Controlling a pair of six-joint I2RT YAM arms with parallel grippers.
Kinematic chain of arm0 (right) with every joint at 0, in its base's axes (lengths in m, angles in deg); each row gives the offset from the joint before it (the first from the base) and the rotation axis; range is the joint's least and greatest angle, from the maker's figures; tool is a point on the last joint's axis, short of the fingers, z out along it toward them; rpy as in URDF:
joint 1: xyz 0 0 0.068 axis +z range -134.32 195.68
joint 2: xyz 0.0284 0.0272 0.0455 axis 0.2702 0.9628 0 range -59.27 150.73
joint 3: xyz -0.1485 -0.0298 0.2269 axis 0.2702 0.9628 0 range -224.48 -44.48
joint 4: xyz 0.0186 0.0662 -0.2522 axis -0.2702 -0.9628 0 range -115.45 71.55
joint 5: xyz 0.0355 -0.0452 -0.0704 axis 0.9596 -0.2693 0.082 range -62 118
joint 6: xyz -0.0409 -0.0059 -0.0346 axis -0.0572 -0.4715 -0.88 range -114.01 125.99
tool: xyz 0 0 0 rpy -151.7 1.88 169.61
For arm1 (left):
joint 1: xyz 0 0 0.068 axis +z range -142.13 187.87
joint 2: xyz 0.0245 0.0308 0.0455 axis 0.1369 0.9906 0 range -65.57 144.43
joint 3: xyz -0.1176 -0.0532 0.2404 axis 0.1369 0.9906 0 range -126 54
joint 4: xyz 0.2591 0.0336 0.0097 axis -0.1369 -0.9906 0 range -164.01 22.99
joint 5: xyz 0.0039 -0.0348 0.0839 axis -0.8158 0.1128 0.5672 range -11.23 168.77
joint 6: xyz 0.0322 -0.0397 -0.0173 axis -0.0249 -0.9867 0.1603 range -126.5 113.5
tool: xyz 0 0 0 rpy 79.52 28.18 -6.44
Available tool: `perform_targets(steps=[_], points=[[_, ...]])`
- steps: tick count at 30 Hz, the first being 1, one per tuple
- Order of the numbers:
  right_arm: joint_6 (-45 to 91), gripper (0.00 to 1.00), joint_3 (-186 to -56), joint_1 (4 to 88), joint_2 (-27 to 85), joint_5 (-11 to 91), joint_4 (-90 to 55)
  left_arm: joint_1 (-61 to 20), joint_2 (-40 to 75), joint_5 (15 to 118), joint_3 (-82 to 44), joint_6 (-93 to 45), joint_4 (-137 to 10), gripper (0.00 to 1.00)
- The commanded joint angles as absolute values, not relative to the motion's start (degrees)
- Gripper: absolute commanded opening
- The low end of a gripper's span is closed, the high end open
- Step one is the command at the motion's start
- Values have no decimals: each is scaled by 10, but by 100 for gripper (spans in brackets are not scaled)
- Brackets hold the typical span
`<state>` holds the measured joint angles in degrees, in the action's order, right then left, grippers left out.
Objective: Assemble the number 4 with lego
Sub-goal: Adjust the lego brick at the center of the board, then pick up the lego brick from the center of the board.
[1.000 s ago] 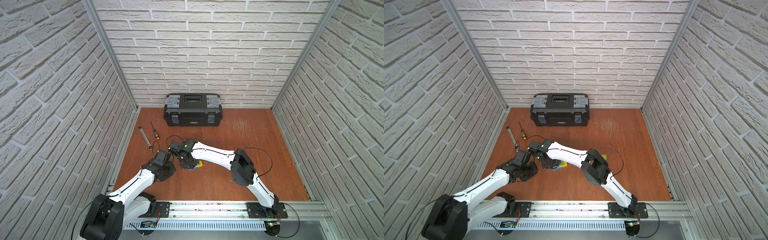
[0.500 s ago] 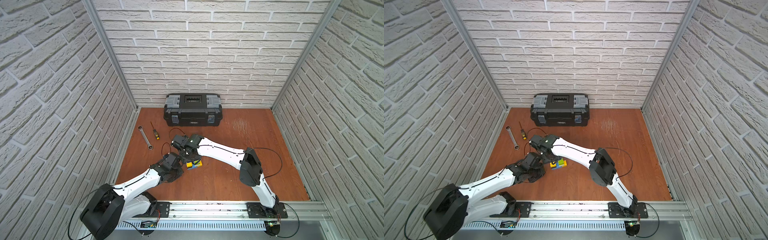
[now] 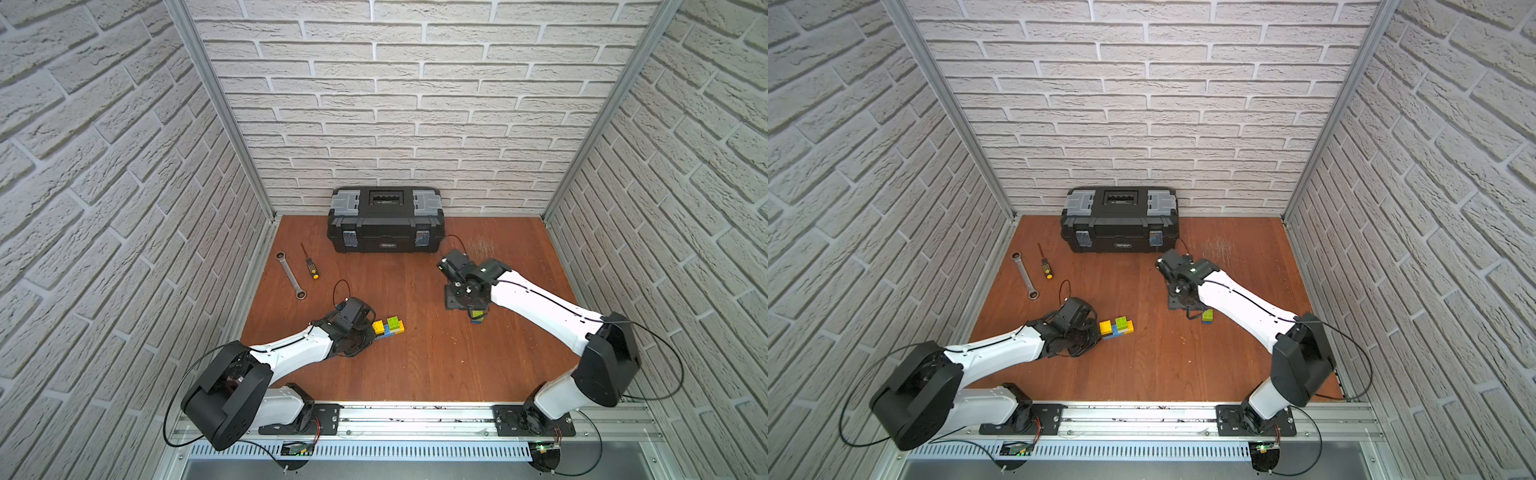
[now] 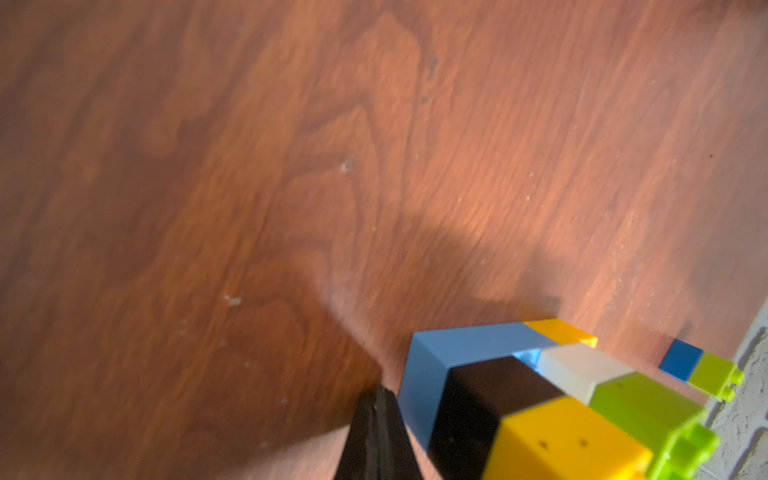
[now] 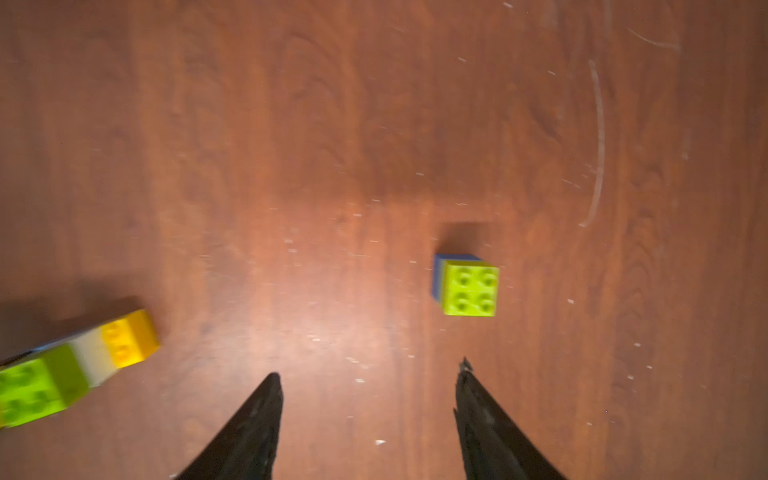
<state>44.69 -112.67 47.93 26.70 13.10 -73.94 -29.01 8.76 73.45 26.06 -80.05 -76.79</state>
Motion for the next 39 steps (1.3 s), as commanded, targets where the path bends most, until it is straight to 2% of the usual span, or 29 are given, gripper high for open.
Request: perform_targets(steps=[1,5,11,16,23,28,34,39], points=[[394,69,-1071,441,241,158,-691,-287,109,729,257,-799,-757,5],[355,68,-1045,390,258,197,-668,-269,132,731,238,-787,-758,4],[330,66,-1038,359,286,192,-640,-243,197,726,176,-744,-758,4],[319,58,-1037,349,324,195,-622,-232,248,709,148,-738,-726,1],[318,49,-1032,350,362,179,-611,-210,172,743,156,-716,-809,2],[314,32,-1030,351,370,181,-605,-231,103,742,203,-729,-864,3],[313,15,-1030,399,358,194,-607,-288,72,717,246,-778,-831,5],[328,11,-1054,492,358,202,-612,-299,116,705,228,-786,-770,4]])
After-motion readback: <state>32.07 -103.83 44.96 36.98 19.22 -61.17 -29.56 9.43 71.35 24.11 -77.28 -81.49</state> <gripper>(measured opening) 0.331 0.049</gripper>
